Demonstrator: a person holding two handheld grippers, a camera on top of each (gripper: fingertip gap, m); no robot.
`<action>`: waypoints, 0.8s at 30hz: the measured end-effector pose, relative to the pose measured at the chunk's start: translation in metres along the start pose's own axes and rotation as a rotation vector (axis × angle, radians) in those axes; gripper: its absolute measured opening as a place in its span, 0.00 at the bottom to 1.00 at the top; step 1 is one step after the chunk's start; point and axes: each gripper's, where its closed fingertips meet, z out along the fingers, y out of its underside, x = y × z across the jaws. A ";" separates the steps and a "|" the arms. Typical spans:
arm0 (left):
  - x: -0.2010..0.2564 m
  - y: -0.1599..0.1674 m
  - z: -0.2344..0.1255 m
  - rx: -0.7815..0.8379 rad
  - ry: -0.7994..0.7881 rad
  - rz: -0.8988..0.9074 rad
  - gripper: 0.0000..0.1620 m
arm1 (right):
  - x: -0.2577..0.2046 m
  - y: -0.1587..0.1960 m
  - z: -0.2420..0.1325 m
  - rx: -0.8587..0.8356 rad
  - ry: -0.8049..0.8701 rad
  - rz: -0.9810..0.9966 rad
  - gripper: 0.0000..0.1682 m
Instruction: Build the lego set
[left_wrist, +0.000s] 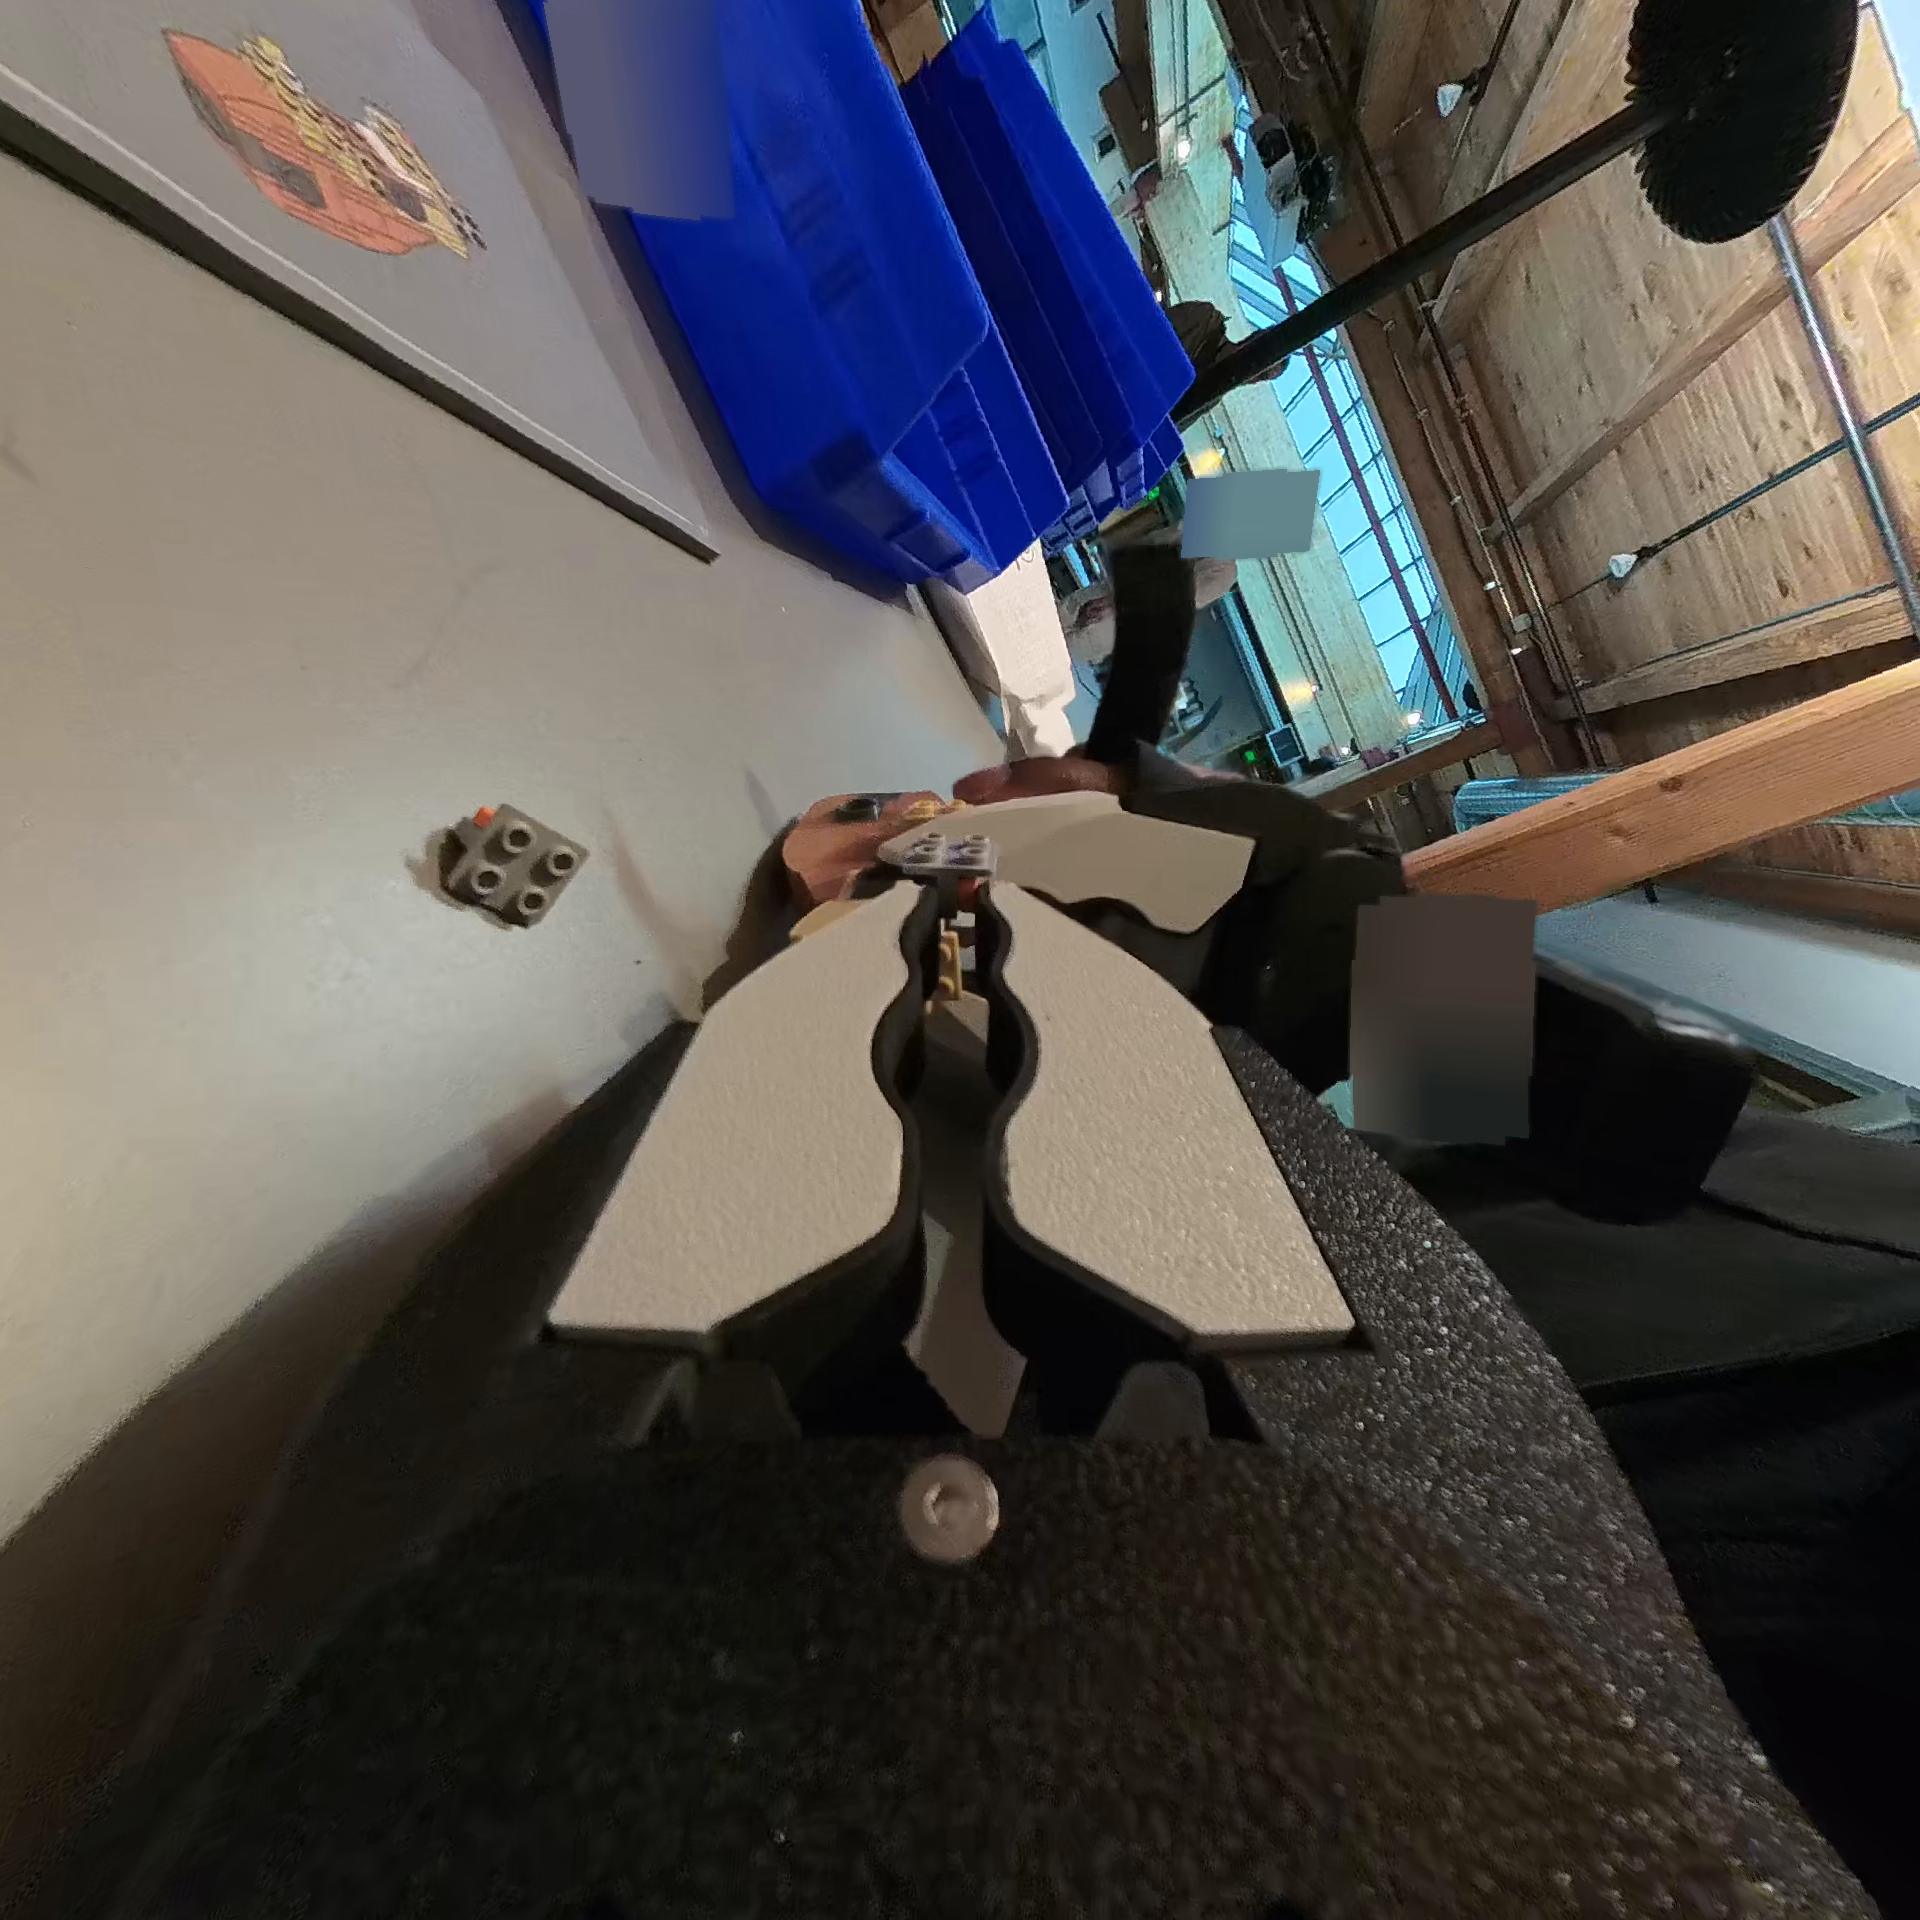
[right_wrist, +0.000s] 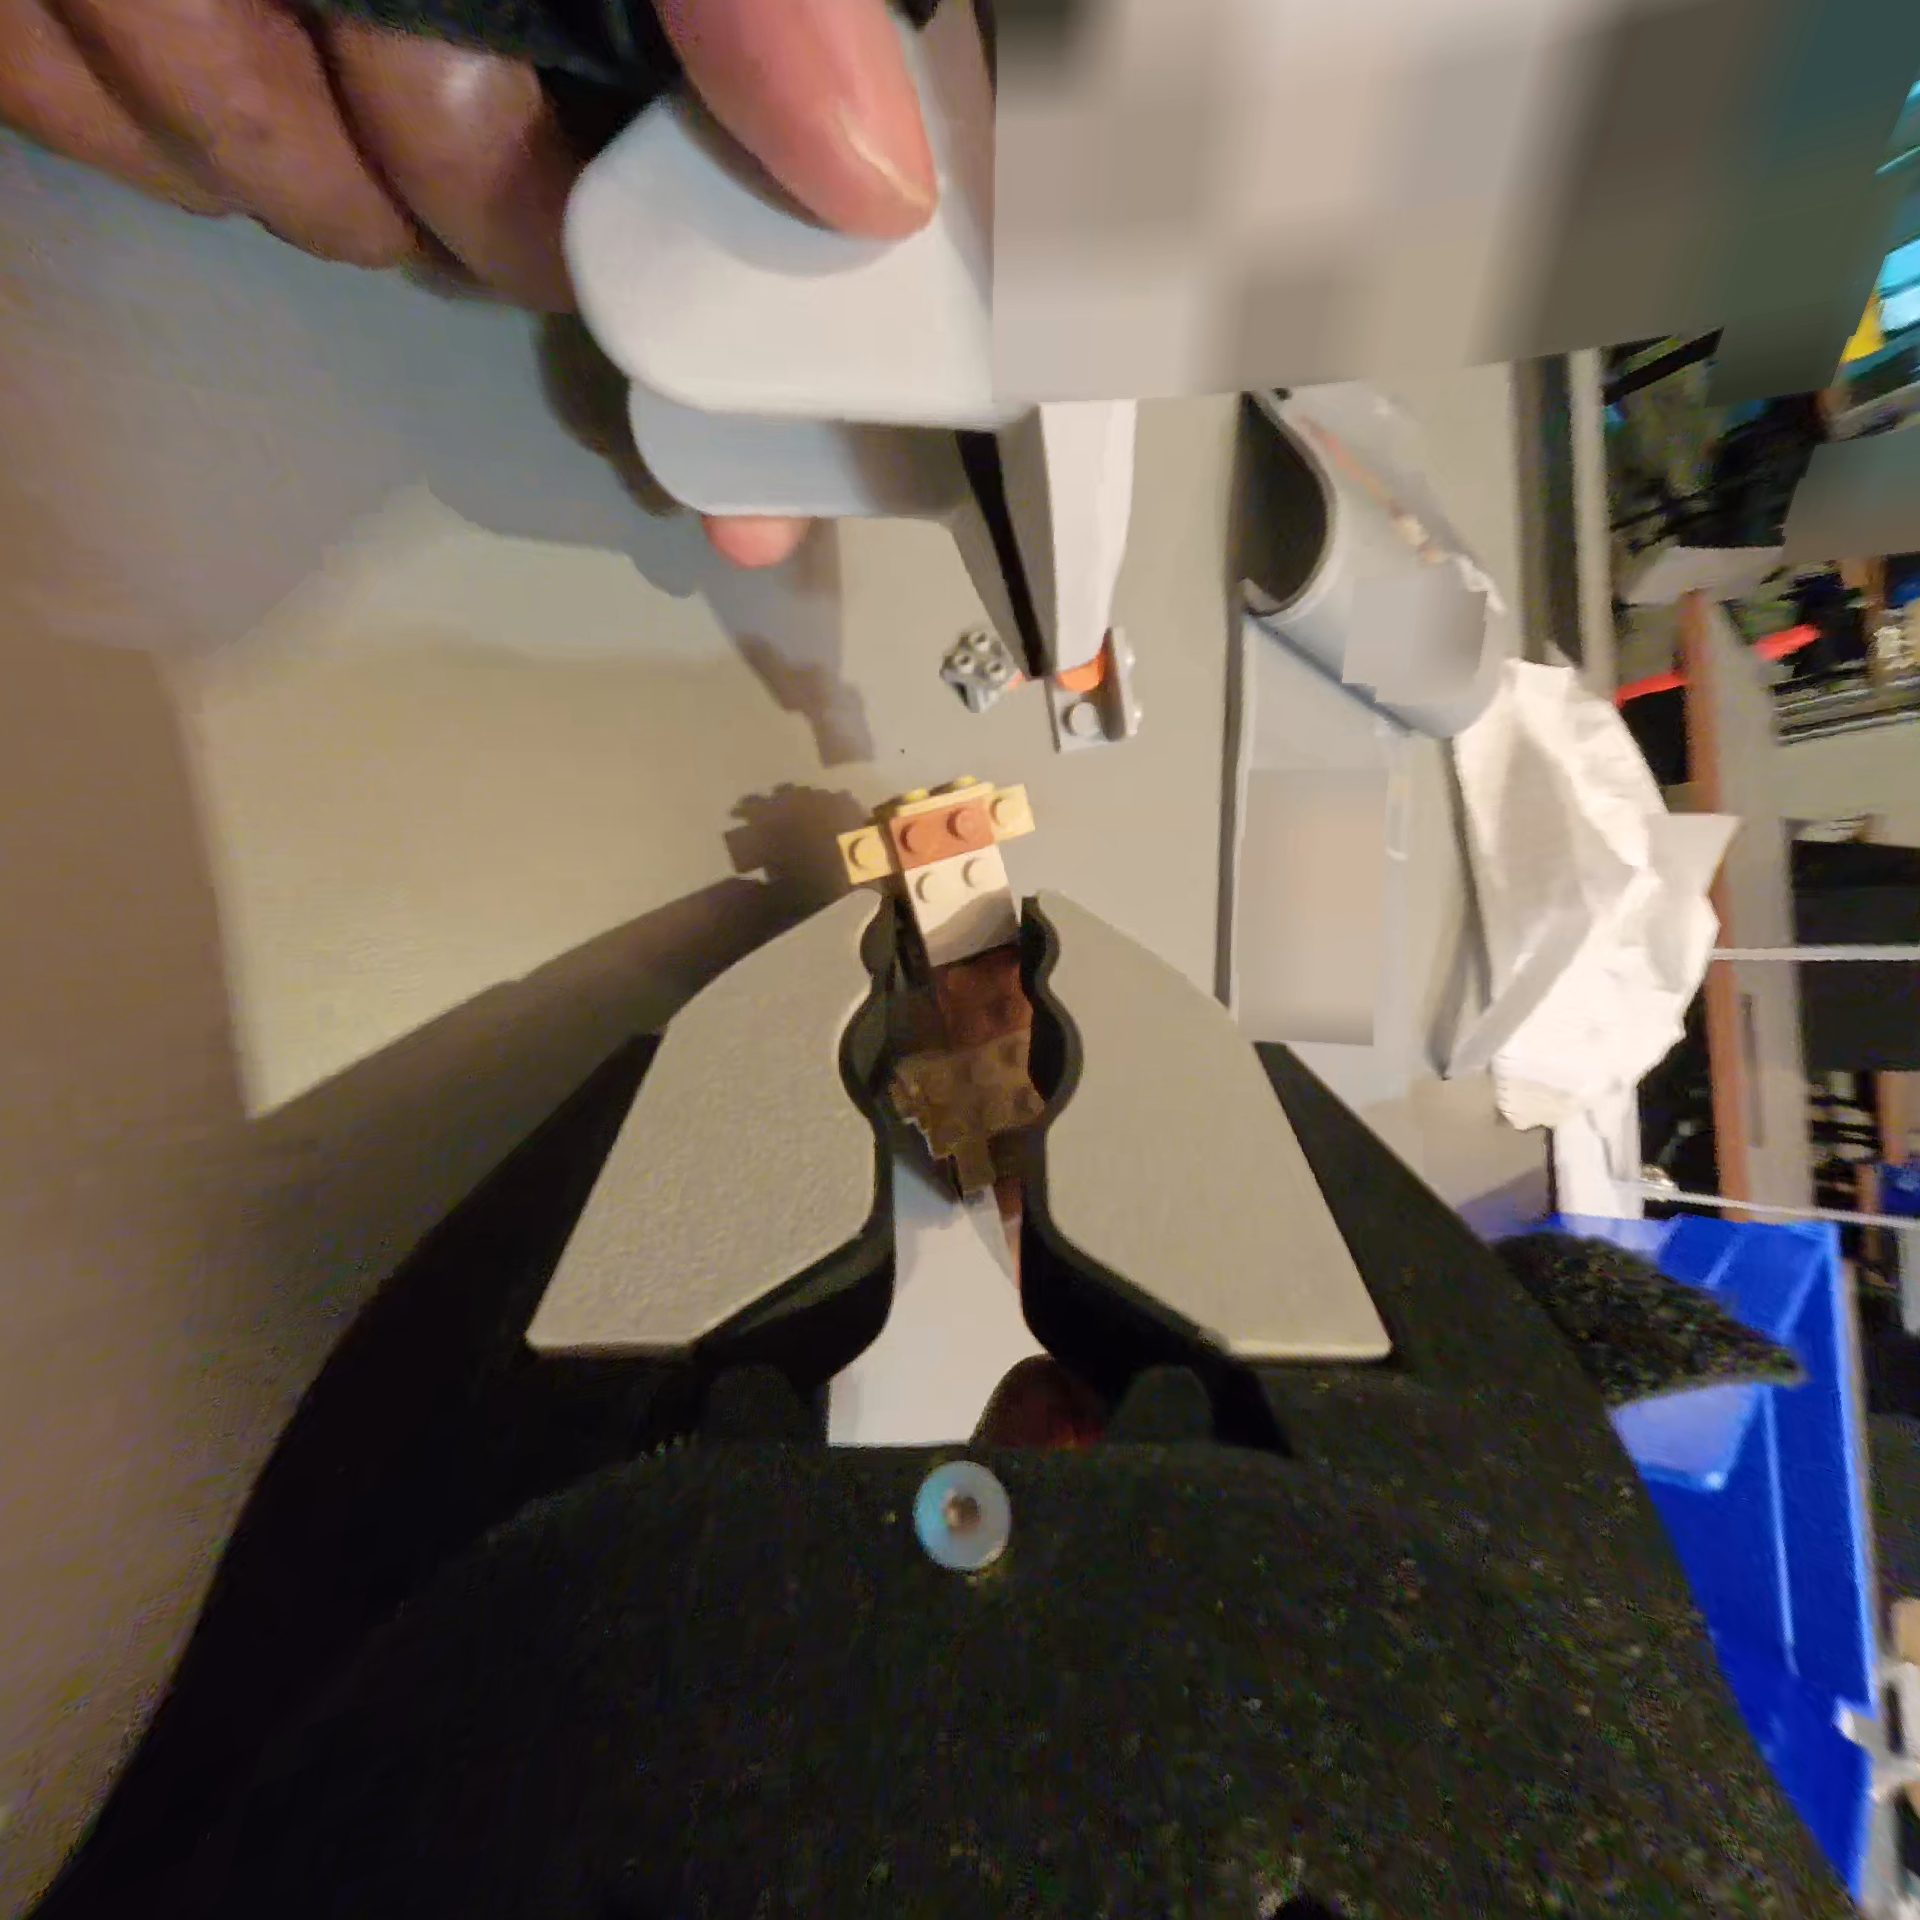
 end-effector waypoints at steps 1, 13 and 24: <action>0.000 0.000 0.000 -0.005 0.006 0.002 0.04 | 0.000 0.001 0.000 0.001 0.032 0.003 0.13; -0.008 0.013 0.004 -0.126 -0.073 0.170 0.03 | -0.013 0.009 0.000 -0.098 0.196 -0.077 0.13; -0.009 0.020 0.008 -0.319 -0.055 0.438 0.03 | -0.004 -0.004 -0.021 0.073 0.154 0.141 0.15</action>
